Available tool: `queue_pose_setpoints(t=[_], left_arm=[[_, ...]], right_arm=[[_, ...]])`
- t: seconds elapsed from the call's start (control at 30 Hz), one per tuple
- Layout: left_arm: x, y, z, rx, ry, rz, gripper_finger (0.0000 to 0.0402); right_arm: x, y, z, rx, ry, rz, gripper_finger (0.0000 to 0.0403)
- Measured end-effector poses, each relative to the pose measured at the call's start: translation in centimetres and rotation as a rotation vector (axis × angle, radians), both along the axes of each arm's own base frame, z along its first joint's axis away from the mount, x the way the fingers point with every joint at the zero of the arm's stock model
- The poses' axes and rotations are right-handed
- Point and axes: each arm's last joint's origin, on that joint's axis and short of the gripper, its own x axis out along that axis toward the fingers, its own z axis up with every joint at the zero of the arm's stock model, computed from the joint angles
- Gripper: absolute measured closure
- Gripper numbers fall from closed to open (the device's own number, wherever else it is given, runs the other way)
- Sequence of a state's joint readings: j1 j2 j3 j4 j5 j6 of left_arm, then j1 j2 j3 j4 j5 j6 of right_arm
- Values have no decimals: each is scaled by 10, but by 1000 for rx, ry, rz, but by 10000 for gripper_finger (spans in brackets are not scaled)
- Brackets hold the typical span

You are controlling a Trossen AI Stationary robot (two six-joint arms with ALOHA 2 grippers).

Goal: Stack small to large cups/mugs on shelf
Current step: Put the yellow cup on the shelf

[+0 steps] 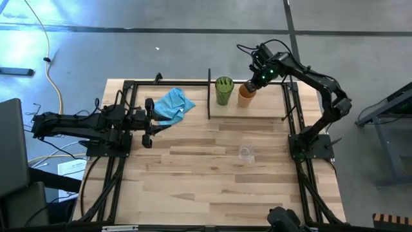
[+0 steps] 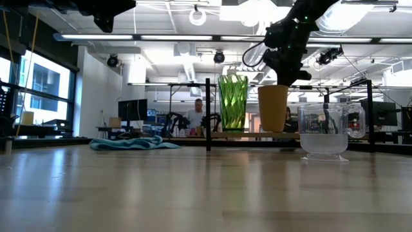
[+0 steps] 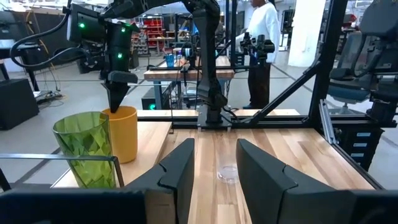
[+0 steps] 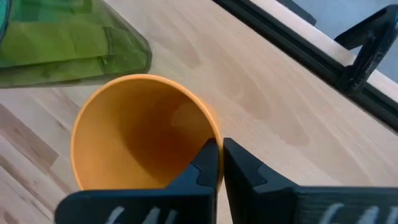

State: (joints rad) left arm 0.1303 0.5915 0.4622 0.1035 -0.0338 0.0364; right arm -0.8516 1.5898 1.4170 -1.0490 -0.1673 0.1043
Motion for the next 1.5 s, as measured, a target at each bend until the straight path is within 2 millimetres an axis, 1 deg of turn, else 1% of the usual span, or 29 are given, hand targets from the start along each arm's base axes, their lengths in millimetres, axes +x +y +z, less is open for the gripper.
queue_pose_setpoints(t=[0.4, 0.6, 1.5], left_arm=[[0, 0, 0, 0, 1, 0, 293], [0, 0, -1, -1, 6, 0, 293], [0, 0, -2, 4, 26, -1, 293]], right_arm=[[-3, 0, -1, 11, 11, -8, 403], [-8, -3, -1, 6, 38, -34, 403], [-6, -3, -1, 21, 10, -12, 403]])
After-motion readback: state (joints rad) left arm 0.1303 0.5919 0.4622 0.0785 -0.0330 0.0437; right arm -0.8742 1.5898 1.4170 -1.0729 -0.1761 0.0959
